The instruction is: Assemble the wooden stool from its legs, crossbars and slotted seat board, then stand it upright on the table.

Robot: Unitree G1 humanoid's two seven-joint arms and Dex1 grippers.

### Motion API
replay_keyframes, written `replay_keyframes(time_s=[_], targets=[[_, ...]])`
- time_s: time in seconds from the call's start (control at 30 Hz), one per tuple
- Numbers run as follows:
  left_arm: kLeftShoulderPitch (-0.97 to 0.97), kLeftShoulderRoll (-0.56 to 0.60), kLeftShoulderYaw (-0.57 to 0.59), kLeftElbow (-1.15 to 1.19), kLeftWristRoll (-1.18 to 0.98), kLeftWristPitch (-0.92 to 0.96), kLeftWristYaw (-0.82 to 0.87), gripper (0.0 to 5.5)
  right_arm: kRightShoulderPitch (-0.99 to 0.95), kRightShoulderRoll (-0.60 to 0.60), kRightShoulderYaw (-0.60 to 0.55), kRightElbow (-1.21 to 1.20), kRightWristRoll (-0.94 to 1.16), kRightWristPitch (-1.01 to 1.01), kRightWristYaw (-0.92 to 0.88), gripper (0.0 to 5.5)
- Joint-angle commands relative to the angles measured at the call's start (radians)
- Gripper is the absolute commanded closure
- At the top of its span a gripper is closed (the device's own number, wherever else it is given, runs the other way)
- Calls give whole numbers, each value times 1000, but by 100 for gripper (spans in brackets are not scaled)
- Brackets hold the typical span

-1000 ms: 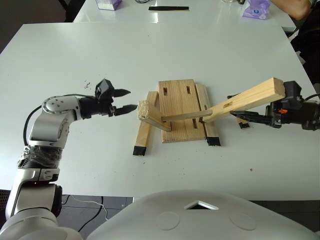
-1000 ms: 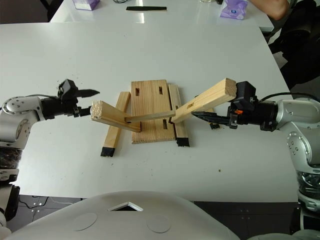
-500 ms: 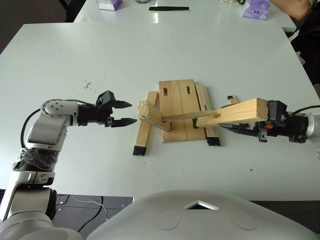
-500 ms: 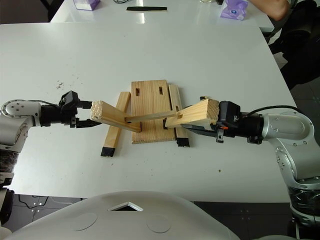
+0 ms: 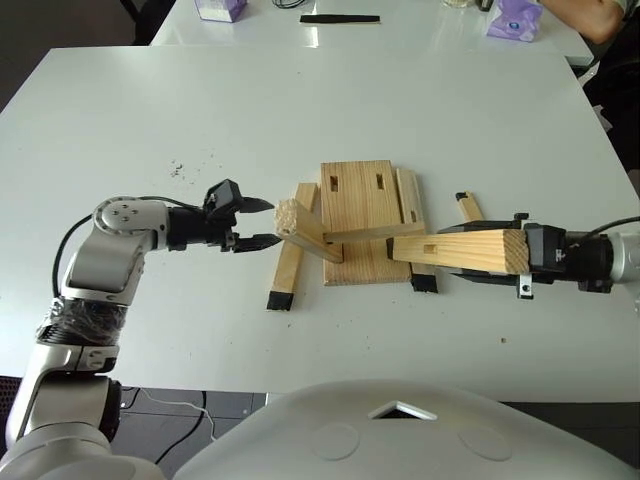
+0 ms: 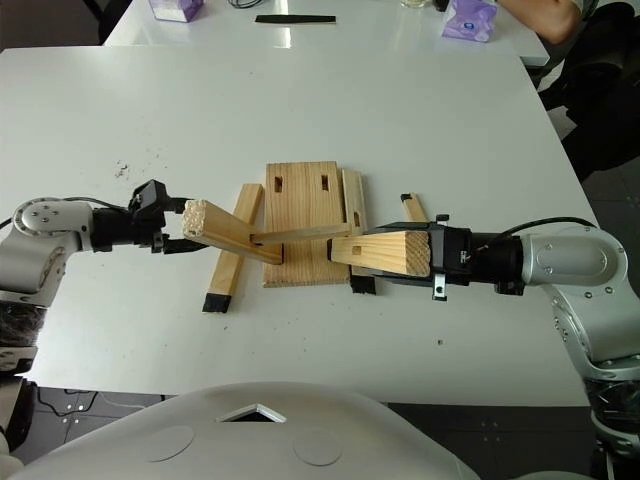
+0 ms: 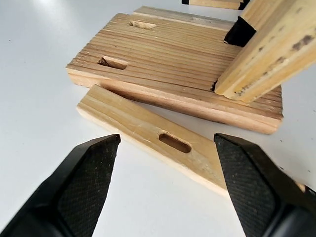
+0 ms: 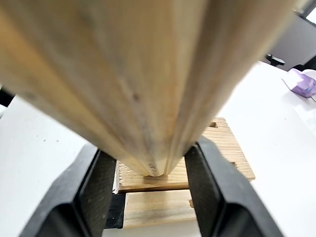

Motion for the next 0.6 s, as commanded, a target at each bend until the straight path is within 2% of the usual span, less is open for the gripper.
replay_keyframes(time_s=[0.03, 0.27, 0.6], targets=[[41, -20, -5, -40, 23, -3, 55, 196, -38, -45, 50, 52, -23, 61, 48, 347], [74, -27, -21, -112, 41, -10, 92, 196, -150, -41, 77, 114, 58, 167, 68, 347], [102, -3, -43, -182, 60, -17, 88, 196, -325, -23, 198, 311, -6, 171, 153, 347]])
